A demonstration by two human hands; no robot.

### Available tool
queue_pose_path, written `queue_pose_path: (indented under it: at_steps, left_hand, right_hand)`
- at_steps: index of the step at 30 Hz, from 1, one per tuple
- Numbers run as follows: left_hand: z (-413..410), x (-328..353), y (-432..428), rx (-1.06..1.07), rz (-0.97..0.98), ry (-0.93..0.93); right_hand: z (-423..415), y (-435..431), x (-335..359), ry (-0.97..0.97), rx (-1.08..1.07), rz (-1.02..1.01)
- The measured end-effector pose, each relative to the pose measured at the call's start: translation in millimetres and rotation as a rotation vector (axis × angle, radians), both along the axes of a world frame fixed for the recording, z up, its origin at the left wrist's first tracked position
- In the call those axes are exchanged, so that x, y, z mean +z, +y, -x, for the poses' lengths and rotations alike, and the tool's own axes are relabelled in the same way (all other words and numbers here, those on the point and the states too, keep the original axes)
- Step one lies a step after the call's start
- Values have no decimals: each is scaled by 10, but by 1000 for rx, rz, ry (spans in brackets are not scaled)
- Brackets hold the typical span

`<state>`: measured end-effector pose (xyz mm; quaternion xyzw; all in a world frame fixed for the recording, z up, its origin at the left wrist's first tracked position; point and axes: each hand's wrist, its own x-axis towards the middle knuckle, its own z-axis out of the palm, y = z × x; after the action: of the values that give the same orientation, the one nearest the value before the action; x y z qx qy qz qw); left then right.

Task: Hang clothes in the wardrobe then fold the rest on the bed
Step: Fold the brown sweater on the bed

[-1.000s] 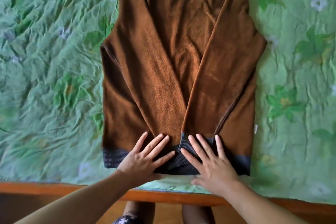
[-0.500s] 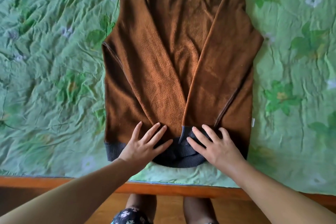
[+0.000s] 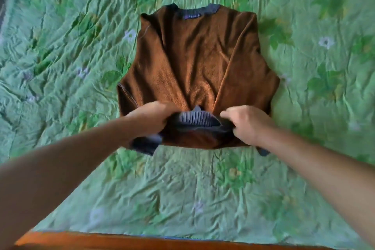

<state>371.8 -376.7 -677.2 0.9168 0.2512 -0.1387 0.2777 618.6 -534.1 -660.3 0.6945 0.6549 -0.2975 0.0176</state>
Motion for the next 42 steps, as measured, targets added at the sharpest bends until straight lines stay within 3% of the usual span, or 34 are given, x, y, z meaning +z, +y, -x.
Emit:
queue_pose_path:
  at_steps: [4, 6, 8, 10, 12, 14, 19, 25, 32, 42]
  left_hand:
    - [-526, 298, 1049, 300, -421, 146]
    - [-640, 347, 1269, 435, -536, 209]
    - [-648, 280, 1220, 426, -545, 137]
    - [-526, 65, 938, 254, -439, 72]
    - [-269, -250, 603, 33, -324, 194]
    - [4, -564, 413, -29, -255, 314]
    - [208, -902, 278, -37, -314, 314]
    - [153, -813, 194, 20, -380, 273]
    - [290, -720, -127, 53, -328, 287]
    - [788, -545, -1127, 19, -192, 389]
  right_hand:
    - [-630, 991, 252, -531, -116, -197]
    - [-751, 1236, 262, -621, -234, -271]
    - [-671, 1280, 153, -554, -207, -302]
    - [-486, 1082, -117, -421, -71, -185]
    - [-315, 728, -431, -309, 30, 82]
    - [-265, 403, -753, -275, 72, 230]
    - [-244, 229, -1093, -320, 49, 134]
    - [-214, 200, -1025, -325, -29, 35]
    - [-63, -118, -931, -301, -37, 90]
    - [633, -1307, -793, -302, -33, 229]
